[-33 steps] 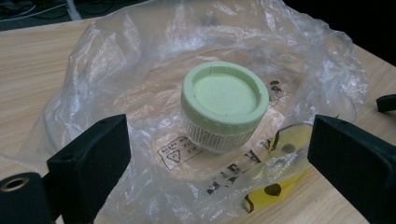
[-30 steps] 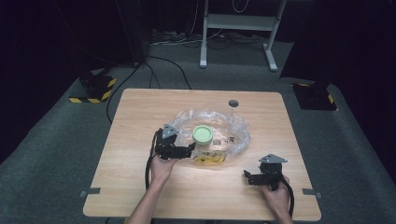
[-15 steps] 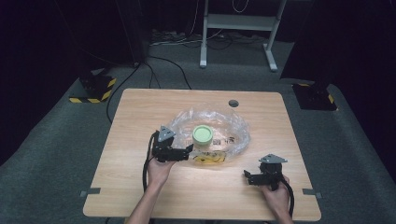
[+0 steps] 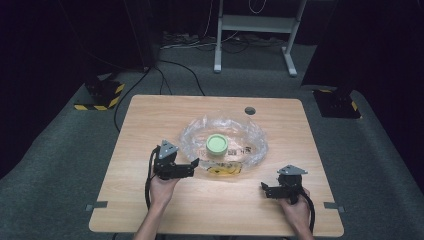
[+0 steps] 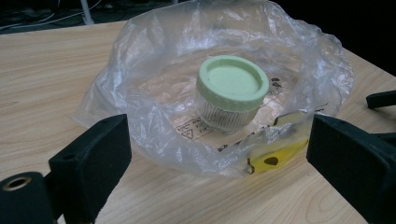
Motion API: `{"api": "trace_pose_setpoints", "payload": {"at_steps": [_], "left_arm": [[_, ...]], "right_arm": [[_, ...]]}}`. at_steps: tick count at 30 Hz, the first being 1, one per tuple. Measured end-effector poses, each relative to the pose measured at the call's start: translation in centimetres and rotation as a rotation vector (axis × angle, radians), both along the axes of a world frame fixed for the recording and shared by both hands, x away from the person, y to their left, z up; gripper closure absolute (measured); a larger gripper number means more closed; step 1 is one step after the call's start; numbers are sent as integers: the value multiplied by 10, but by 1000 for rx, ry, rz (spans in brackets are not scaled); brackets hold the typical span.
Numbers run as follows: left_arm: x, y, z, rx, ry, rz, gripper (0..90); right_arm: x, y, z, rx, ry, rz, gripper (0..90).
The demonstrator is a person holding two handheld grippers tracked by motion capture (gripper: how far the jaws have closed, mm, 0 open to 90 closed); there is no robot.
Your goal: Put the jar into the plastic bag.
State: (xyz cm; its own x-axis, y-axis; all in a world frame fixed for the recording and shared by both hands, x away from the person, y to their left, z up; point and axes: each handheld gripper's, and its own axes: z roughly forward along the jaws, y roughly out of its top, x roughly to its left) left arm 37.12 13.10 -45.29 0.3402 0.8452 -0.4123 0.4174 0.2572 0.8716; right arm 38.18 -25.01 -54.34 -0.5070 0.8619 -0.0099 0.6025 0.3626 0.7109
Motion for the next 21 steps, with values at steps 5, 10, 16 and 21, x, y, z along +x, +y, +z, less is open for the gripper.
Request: {"api": "trace_pose_setpoints", "payload": {"at_steps": [5, 10, 16, 21], "left_arm": [[-6, 5, -1, -3, -4, 9, 69], [-11, 8, -3, -22, -5, 23, 70], [-16, 12, -7, -11, 0, 23, 70], [-21, 15, -9, -14, -2, 33, 70]], "right_arm": [[0, 0, 0, 0, 0, 0, 18], [0, 0, 0, 0, 1, -1, 18], [0, 0, 0, 0, 1, -1, 18], [0, 0, 0, 0, 1, -1, 18]]}}
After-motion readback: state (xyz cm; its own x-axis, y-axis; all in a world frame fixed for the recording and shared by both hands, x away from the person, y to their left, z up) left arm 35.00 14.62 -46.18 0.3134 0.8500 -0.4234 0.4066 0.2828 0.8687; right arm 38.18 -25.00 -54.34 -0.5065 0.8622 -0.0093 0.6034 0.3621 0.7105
